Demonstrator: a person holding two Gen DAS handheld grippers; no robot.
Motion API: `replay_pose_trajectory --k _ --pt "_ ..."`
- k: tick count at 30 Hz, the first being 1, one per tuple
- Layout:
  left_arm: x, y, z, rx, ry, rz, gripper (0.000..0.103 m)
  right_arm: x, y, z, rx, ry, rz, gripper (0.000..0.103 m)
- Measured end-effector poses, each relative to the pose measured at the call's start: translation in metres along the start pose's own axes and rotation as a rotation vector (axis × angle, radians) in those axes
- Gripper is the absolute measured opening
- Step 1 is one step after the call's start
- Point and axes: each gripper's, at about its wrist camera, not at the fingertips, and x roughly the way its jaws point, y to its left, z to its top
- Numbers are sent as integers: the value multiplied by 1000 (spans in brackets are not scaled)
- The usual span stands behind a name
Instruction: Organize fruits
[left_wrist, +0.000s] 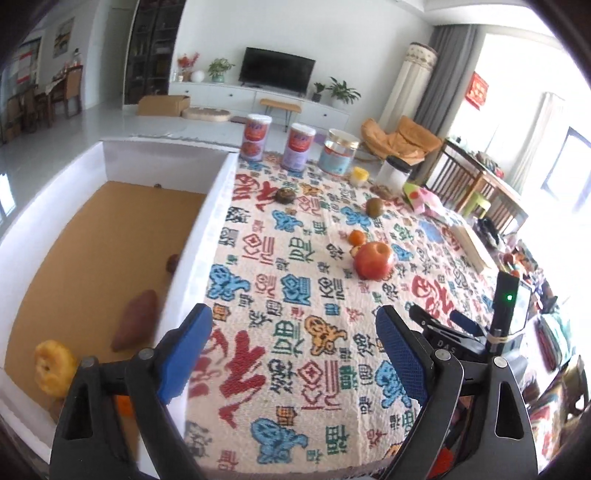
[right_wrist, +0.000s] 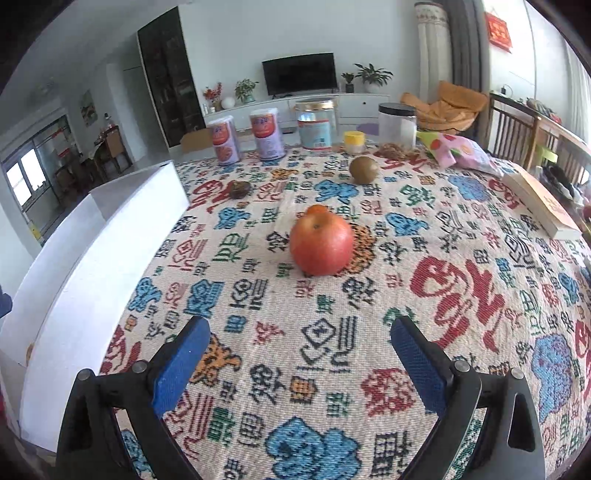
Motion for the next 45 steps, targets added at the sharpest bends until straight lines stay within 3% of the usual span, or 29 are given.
replay_pose_trajectory --k 4,7,13,17,31,45 --pt "55 -59 -16 90 72 -52 92 15 -80 -13 105 9 -199 98" --pt "106 -80 -28 135 116 11 92 17 -108 -18 76 0 -309 98" --pt "176 -73 -26 156 134 126 92 25 -124 -19 60 27 -375 98" --pt "197 -58 -27 162 138 193 93 35 -122 -20 45 61 -378 98" --pt "206 -62 -26 173 146 191 98 44 -141 -23 148 114 -297 102" --pt "206 -62 -26 173 147 191 99 44 -142 -23 149 115 -291 103"
